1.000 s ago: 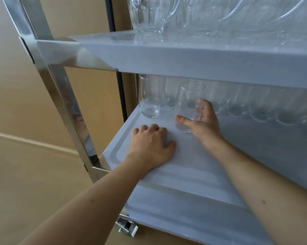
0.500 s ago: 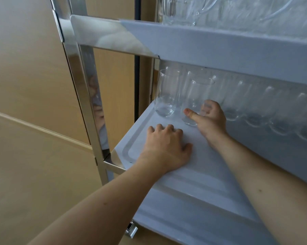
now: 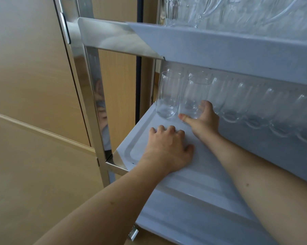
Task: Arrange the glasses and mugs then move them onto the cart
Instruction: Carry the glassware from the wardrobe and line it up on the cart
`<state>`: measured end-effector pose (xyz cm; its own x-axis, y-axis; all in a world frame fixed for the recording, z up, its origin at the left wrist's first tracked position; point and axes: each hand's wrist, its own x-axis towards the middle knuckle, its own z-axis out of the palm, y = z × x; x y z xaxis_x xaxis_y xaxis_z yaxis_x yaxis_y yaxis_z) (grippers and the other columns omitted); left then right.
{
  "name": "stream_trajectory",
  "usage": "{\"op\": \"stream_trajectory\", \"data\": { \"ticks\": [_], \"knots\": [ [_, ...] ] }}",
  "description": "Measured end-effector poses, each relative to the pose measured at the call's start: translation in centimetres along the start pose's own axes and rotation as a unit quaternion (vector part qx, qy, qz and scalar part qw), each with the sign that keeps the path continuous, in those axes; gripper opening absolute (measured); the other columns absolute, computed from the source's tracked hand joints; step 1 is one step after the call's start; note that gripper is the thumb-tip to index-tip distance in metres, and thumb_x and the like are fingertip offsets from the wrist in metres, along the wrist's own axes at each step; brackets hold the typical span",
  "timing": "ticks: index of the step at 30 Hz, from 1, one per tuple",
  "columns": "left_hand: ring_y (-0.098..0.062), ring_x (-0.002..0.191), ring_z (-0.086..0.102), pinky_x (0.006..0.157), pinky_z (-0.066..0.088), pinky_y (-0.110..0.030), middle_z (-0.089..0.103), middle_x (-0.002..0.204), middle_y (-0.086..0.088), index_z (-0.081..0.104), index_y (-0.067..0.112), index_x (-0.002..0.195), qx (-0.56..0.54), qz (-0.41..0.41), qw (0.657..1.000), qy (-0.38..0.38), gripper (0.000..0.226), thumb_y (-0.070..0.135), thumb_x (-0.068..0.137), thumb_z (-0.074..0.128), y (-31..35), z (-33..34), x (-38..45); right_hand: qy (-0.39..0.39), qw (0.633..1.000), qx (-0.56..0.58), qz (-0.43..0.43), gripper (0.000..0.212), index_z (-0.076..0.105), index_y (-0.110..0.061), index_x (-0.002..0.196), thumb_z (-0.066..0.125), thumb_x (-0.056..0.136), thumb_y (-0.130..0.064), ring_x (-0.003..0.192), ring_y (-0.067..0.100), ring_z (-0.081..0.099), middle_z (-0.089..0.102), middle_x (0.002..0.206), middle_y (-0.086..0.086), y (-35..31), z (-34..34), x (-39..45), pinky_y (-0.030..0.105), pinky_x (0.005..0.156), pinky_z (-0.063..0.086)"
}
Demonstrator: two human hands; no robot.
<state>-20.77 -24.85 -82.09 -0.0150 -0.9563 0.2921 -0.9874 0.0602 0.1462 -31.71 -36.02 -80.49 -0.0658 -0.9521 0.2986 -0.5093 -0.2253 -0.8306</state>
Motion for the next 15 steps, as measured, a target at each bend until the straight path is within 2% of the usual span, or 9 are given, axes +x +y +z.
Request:
{"op": "stream_trajectory", "data": {
  "ticks": [4,7,11,15],
  "knots": [
    [-0.031,0.097,0.052,0.091,0.04,-0.045,0.058,0.099,-0.002,0.062,0.02,0.108,0.002,0.0,1.0,-0.004,0.049,0.059,0.092,0.038,-0.1,-0.1,0.1,-0.031,0.998,-0.049,0.02,0.091,0.042,-0.016,0.139,0.089,0.068,-0.049,0.127,0.025,0.053,0.056,0.138,0.005,-0.5,-0.7,-0.2,0.026,0.095,0.04],
    [-0.031,0.098,0.052,0.091,0.04,-0.045,0.058,0.101,-0.002,0.062,0.02,0.11,-0.002,-0.001,1.0,-0.013,0.049,0.059,0.092,0.038,-0.1,-0.2,0.1,-0.038,0.996,-0.079,0.034,0.1,0.036,-0.013,0.148,0.088,0.07,-0.048,0.133,0.027,0.05,0.054,0.145,0.008,-0.3,-1.9,-1.2,0.032,0.105,0.041],
    [-0.031,0.101,0.052,0.092,0.039,-0.045,0.059,0.104,-0.003,0.061,0.021,0.104,-0.007,-0.007,1.0,-0.028,0.048,0.061,0.092,0.039,-0.1,-0.5,0.1,-0.064,0.984,-0.166,0.009,0.082,0.038,-0.015,0.15,0.078,0.083,-0.038,0.134,0.031,0.049,0.054,0.144,0.013,0.0,-4.6,-3.8,0.035,0.106,0.039],
    [-0.031,0.105,0.054,0.094,0.04,-0.044,0.06,0.104,-0.003,0.056,0.02,0.099,-0.01,0.0,0.999,-0.038,0.044,0.06,0.092,0.04,-0.1,-1.0,0.0,-0.088,0.959,-0.27,-0.022,0.075,0.039,-0.011,0.151,0.07,0.089,-0.039,0.135,0.033,0.047,0.05,0.149,0.013,0.7,-7.6,-6.5,0.035,0.108,0.035]
  ]
}}
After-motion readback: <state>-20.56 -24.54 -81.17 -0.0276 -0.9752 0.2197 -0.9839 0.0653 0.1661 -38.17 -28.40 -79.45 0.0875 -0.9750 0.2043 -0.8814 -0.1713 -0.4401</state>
